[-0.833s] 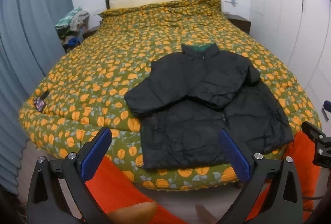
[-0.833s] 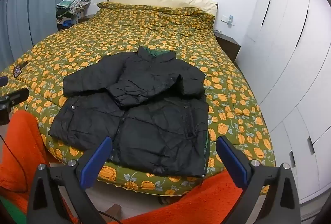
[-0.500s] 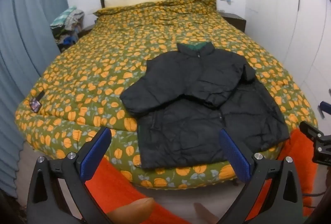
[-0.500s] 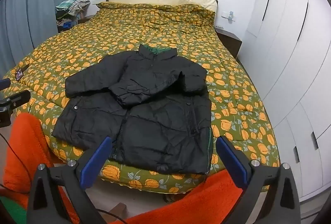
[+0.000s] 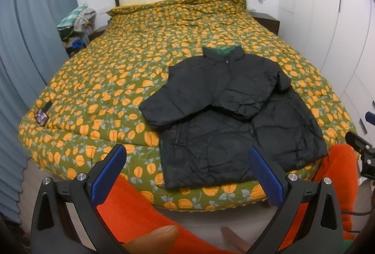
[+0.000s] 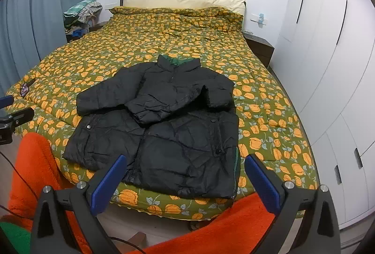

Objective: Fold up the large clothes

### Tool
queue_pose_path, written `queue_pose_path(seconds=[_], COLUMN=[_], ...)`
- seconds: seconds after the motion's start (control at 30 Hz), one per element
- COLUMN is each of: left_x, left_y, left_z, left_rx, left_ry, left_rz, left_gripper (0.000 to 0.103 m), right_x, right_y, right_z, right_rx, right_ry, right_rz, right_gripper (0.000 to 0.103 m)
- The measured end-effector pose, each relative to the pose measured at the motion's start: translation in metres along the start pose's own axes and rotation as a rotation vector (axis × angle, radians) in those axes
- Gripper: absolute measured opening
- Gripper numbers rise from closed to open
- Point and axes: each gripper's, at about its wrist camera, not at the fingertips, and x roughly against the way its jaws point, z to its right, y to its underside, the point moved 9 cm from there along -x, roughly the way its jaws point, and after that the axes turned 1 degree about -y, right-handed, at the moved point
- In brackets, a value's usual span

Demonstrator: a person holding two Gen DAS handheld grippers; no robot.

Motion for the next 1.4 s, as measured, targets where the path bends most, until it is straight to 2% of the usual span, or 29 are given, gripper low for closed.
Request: queue_pose_path(seconds=[0.37, 0.87, 1.4], left_x=[-0.001, 0.003, 0.007], left_y=[0.001, -0.001, -0.006], left_z=[-0.001, -0.003, -0.006], left_rx=[0.02, 0.016, 0.022], left_ry=[0.008, 0.009, 0.0], left_rz=[-0.022, -0.002, 0.016], left_gripper=[0.103, 0.103, 0.103], right_x=[0.004, 0.009, 0.013], right_y=[0.001, -0.003, -0.007], right_z=[0.0, 0.0, -0.003], right_rx=[0.001, -0.03, -0.008], right_ry=[-0.001, -0.018, -0.014], right_rz=[-0.009, 0.015, 0.028], right_gripper=[0.102, 0.102, 0.102])
